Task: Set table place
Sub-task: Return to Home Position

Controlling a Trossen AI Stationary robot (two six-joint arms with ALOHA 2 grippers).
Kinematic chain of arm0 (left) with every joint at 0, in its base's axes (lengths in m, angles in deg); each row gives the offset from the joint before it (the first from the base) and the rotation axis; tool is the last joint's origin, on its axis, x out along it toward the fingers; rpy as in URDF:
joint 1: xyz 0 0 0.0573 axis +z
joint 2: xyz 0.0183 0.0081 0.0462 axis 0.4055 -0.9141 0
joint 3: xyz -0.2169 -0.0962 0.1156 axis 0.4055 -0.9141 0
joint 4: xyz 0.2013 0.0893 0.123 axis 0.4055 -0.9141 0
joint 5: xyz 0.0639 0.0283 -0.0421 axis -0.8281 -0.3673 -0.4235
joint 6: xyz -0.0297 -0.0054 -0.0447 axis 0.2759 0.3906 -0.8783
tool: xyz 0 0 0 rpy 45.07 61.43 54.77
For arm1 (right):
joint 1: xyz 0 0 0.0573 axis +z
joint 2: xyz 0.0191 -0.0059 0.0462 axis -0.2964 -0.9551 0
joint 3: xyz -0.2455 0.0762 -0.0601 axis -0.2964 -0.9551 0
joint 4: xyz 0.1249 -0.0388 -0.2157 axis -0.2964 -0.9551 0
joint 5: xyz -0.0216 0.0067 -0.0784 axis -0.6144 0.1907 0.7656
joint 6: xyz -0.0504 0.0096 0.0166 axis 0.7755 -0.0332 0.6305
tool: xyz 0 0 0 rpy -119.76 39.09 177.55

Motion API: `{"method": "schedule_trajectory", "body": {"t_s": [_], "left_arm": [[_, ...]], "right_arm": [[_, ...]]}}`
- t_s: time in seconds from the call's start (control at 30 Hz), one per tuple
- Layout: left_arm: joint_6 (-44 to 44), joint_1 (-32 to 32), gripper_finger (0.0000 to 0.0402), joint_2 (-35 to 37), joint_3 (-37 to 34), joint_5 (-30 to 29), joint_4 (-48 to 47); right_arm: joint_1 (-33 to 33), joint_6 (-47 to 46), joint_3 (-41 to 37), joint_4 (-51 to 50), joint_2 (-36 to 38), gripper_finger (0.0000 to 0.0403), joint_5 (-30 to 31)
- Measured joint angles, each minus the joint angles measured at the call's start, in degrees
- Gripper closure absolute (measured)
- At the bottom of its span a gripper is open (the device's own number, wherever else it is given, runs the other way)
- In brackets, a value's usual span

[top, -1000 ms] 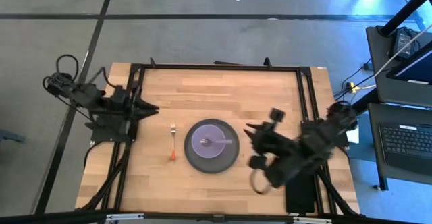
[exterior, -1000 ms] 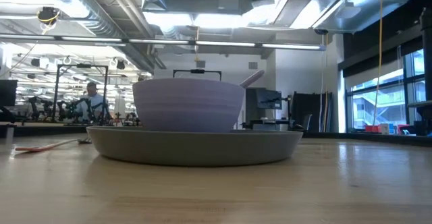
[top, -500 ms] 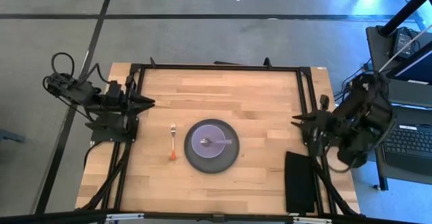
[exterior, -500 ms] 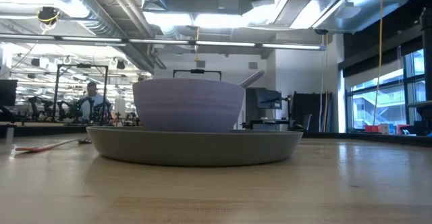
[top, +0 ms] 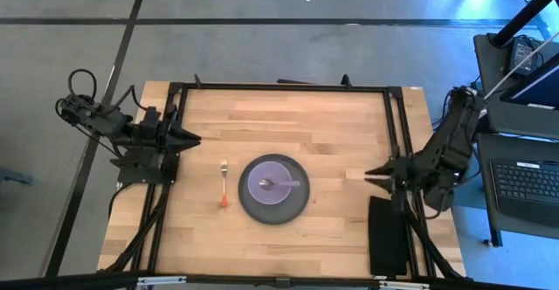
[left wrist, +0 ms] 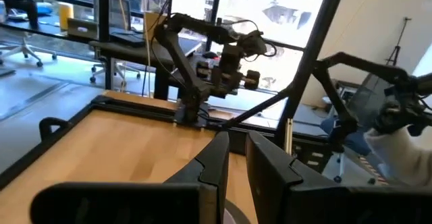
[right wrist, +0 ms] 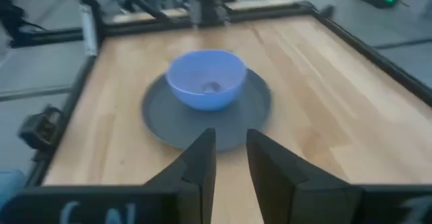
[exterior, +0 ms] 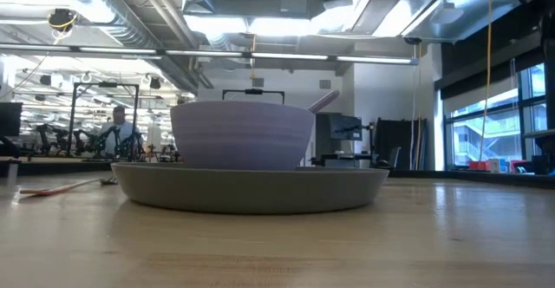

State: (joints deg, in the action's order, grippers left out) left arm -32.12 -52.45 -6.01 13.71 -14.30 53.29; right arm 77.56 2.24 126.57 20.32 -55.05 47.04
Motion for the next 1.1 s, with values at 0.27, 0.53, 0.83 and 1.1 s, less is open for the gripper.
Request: {"method": "schedule_trajectory", "body": {"t_s": [0.27,0.53,0.83,1.1], "left_arm": [[-0.2,0.0,0.0354,-1.4,0.0,-0.4,-0.9],[-0.2,0.0,0.0354,-2.6,0.0,-0.4,-2.8],[0.3,0.0,0.0354,-2.6,0.0,6.8,2.1],[3.3,0.0,0.0354,-2.8,0.0,6.8,5.9]], "right_arm": [[0.0,11.3,-8.6,14.7,3.3,0.0316,-0.1],[-0.2,-1.9,-12.1,17.0,2.9,0.0316,-0.5],[-4.4,30.0,-13.3,47.4,4.6,0.0316,-19.4],[-22.8,33.6,-13.3,46.3,3.6,0.0316,-36.8]]}}
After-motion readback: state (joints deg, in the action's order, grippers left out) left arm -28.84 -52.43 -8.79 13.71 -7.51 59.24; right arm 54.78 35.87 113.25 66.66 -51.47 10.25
